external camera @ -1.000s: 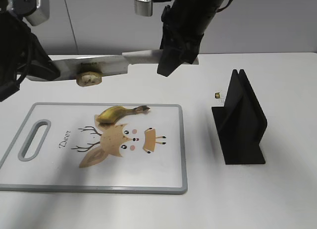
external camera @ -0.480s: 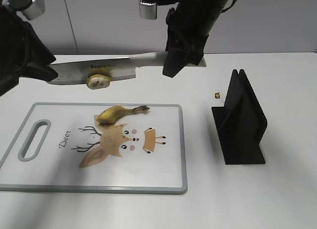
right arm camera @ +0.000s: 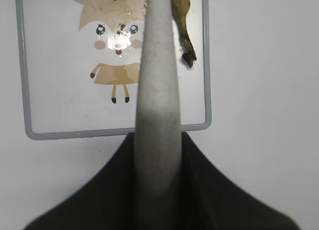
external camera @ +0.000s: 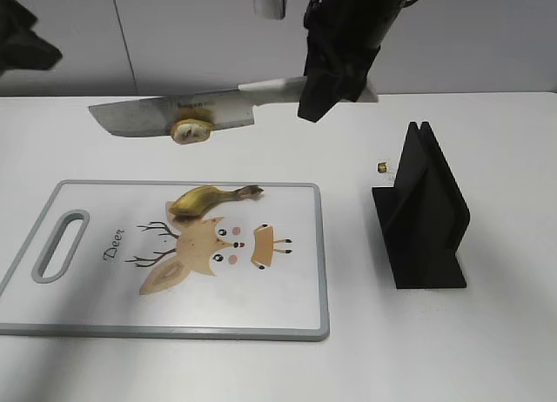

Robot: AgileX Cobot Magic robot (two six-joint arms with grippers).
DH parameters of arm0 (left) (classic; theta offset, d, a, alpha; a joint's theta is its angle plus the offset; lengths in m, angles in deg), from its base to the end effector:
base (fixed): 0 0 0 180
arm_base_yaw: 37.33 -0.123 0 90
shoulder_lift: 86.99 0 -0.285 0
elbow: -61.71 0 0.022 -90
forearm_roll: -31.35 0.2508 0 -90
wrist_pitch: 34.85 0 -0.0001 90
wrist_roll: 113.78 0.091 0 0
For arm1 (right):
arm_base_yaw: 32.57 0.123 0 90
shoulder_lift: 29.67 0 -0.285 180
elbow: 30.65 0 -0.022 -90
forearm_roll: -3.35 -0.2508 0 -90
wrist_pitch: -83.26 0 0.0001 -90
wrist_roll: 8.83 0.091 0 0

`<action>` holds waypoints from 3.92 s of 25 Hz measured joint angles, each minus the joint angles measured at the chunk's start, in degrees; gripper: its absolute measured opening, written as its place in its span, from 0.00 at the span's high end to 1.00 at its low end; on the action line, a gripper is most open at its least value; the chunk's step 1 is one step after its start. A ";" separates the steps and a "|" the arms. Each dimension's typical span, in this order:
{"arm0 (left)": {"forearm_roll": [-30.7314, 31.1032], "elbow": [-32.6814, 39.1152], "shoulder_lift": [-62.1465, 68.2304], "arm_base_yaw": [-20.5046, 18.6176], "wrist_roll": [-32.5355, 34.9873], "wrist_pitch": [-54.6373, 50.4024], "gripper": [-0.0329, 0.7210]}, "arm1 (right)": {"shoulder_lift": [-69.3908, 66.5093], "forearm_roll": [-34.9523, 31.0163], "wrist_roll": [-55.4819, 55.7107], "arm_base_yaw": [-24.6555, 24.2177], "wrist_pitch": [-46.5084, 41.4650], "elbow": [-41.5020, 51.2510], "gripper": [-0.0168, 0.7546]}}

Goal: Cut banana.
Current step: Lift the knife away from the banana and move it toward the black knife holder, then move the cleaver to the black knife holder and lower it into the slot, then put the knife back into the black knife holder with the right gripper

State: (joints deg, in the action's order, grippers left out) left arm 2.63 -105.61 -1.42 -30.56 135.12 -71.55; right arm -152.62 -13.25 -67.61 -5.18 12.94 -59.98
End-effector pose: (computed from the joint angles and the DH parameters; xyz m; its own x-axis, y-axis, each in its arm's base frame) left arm 0.2895 -0.0607 0.3352 -0.2313 0.7117 -0.6633 0.6964 0.5972 0.3980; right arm 0.3723 0.2205 0.2844 -0.1015 -0.9194 -0.3800 -0.9871 0.1407 -0.0768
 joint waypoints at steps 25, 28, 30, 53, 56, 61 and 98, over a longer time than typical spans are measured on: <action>28.72 3.03 -14.64 -3.94 -61.67 -32.93 0.22 | 20.47 3.80 48.82 0.10 0.01 20.88 0.77; 28.72 5.79 -18.86 -3.94 -61.67 -32.93 0.22 | 24.88 3.80 53.71 0.10 1.42 25.07 0.77; 28.72 8.13 -22.10 -3.94 -61.67 -32.99 0.22 | 28.00 3.80 56.42 0.10 3.31 27.32 0.77; 28.19 29.70 -62.66 -3.94 -61.73 -33.33 0.22 | 44.93 20.60 85.58 0.10 13.01 47.66 0.77; 27.82 30.86 -68.05 -3.94 -61.73 -33.33 0.22 | 46.34 22.15 87.54 0.10 13.39 48.73 0.77; 26.56 33.59 -77.06 -3.94 -61.73 -32.48 0.22 | 47.07 22.45 88.86 0.10 14.05 49.38 0.77; 24.70 36.31 -78.14 -3.94 -61.73 -25.21 0.24 | 41.16 21.96 89.47 0.10 23.24 55.18 0.77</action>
State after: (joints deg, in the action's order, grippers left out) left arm 27.33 -69.30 -79.56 -34.50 73.39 -96.76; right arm -111.46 8.71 21.86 -5.08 36.18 -4.79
